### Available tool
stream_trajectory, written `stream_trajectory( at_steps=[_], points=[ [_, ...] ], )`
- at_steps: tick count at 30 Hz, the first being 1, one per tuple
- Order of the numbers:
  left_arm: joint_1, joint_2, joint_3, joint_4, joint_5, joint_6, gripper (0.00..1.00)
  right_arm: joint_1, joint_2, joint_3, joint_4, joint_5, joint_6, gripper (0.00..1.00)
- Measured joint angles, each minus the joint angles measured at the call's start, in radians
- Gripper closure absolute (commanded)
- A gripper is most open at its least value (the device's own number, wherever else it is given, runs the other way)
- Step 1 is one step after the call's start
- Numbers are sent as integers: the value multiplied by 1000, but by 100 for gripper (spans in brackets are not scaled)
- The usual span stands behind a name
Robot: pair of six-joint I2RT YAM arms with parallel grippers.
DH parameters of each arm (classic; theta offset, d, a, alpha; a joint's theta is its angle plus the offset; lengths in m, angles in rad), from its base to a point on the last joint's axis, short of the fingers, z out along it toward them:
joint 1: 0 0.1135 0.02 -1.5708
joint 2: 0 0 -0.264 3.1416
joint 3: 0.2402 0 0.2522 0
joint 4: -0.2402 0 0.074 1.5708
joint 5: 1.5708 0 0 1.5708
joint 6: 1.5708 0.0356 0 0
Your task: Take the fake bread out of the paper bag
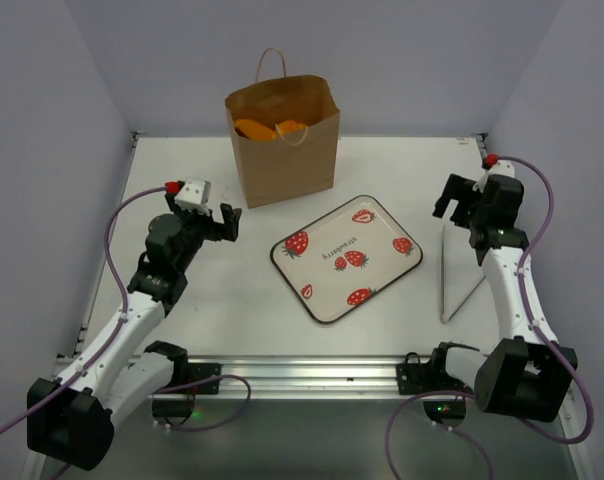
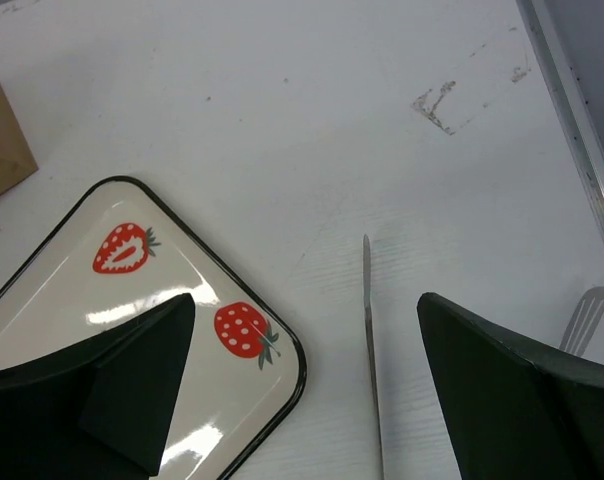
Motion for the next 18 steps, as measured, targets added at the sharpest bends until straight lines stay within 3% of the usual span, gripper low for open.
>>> stream_trajectory(
  at_steps=[9,18],
  points=[
    [0,0,0,0,0,0,0,-2,-35,-22,32,-91,-61,1],
    [0,0,23,-13,3,-3,0,-5,-64,-60,-32,-501,-368,1]
  ],
)
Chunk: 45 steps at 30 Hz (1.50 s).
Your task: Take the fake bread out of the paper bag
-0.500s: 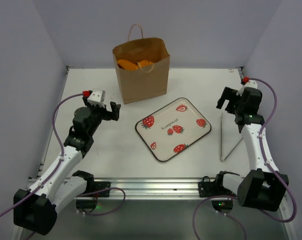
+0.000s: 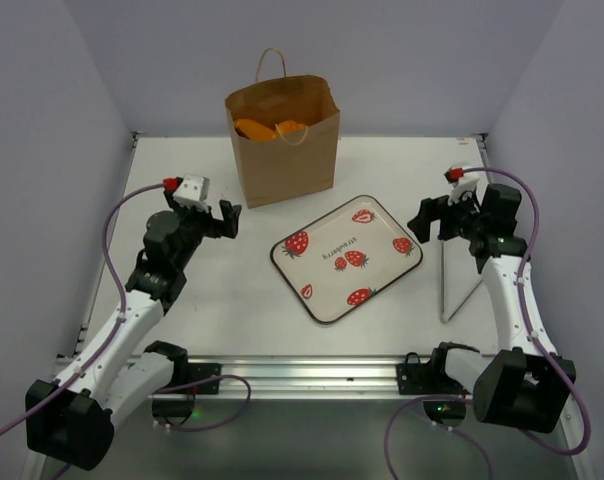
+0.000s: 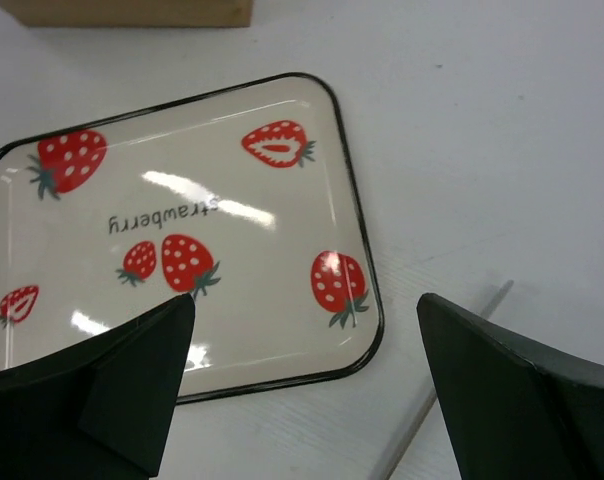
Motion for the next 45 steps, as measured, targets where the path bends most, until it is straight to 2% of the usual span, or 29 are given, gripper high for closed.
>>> stream_trajectory(
  at_steps=[4,8,11,15,19,22,26,29,33,37,45],
  points=[
    [0,19,114,-77,16,-10,0,0,81,97,-163,-136,-101,1],
    [0,88,343,-171,52,-10,0,0,160,203,-282,-242,-200,1],
    [0,161,515,-195,82,-2,1,0,167,206,-335,-315,-250,1],
    [12,315,739,-198,140,5,1,0,161,190,-371,-371,-293,1],
    [50,541,992,-210,245,31,1,0,134,158,-374,-371,-317,1],
    [86,687,1123,-208,335,53,1,0,109,147,-374,-370,-325,1],
    [169,830,1206,-180,470,6,7,0,82,143,-372,-370,-329,1],
    [275,935,1228,-68,600,-139,12,0,74,142,-370,-370,-332,1],
    [369,1107,1334,10,697,-293,13,0,74,141,-369,-369,-336,1],
    [369,1207,1371,45,754,-359,15,0,76,141,-369,-370,-341,1],
    [338,1271,1408,106,828,-427,23,0,108,141,-370,-369,-348,1]
  ],
)
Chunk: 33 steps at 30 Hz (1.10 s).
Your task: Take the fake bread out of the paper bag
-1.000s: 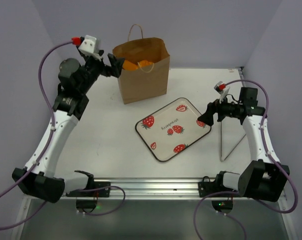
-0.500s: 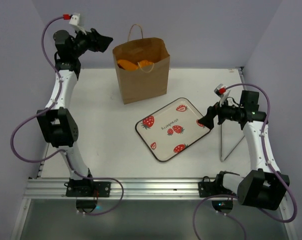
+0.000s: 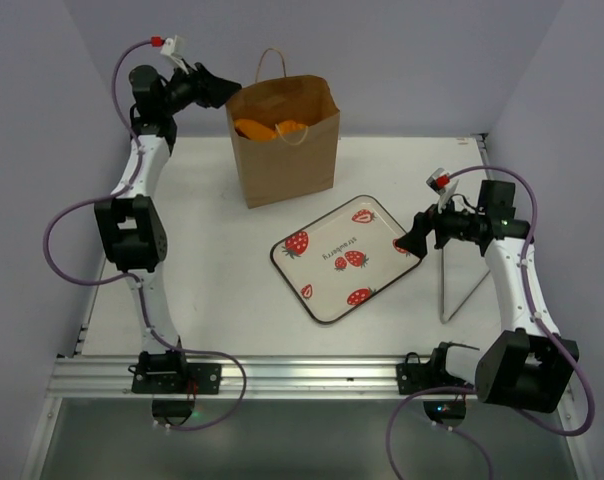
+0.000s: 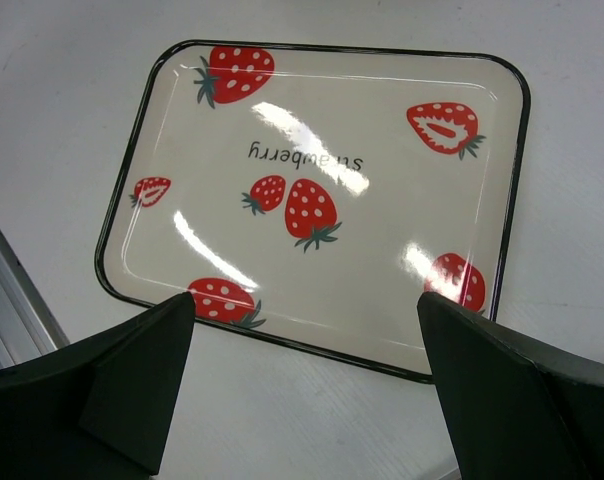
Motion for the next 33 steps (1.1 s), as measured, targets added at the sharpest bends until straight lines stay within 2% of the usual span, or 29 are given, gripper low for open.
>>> stream_trajectory(
  at_steps=[5,12,18,28,31,33],
  points=[
    [-24,26,54,-3,6,20,26,0,8,0,-1,0,-3,1],
    [-115,30,150,-202,-112,271,31,0,8,0,-7,0,-7,1],
    [-161,30,164,-338,-245,428,35,0,8,0,-11,0,-7,1],
    [-161,31,168,-386,-319,515,43,0,8,0,-14,0,-7,1],
    [-161,31,168,-387,-318,531,53,0,8,0,-14,0,-7,1],
    [-162,31,168,-388,-315,541,67,0,8,0,-14,0,-7,1]
  ],
)
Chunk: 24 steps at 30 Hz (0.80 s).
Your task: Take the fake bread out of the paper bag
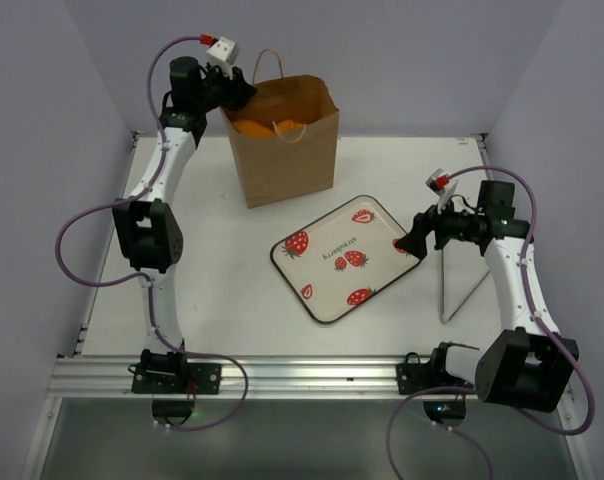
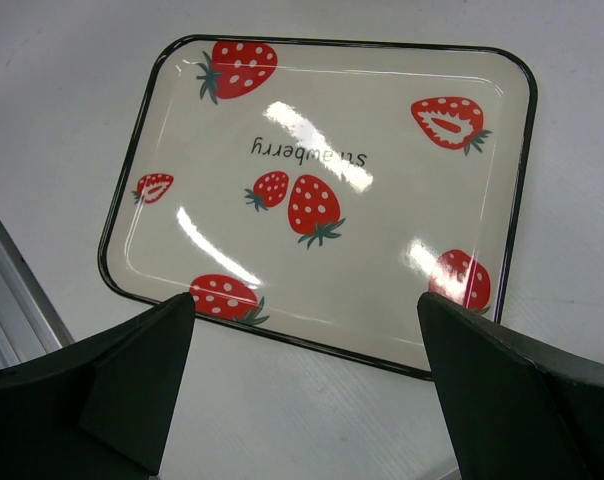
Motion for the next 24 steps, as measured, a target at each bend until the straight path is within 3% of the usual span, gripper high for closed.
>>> stream_trajectory(
  at_steps=[1,9,14,24],
  points=[
    [0,0,0,-2,3,9,73,0,0,0,0,0,0,1],
    [-16,0,0,-18,35,78,80,0,0,0,0,0,0,1],
    [-29,-1,0,-42,48,122,100,0,0,0,0,0,0,1],
    [-33,-15,0,-58,29,138,100,0,0,0,-2,0,0,1]
  ],
)
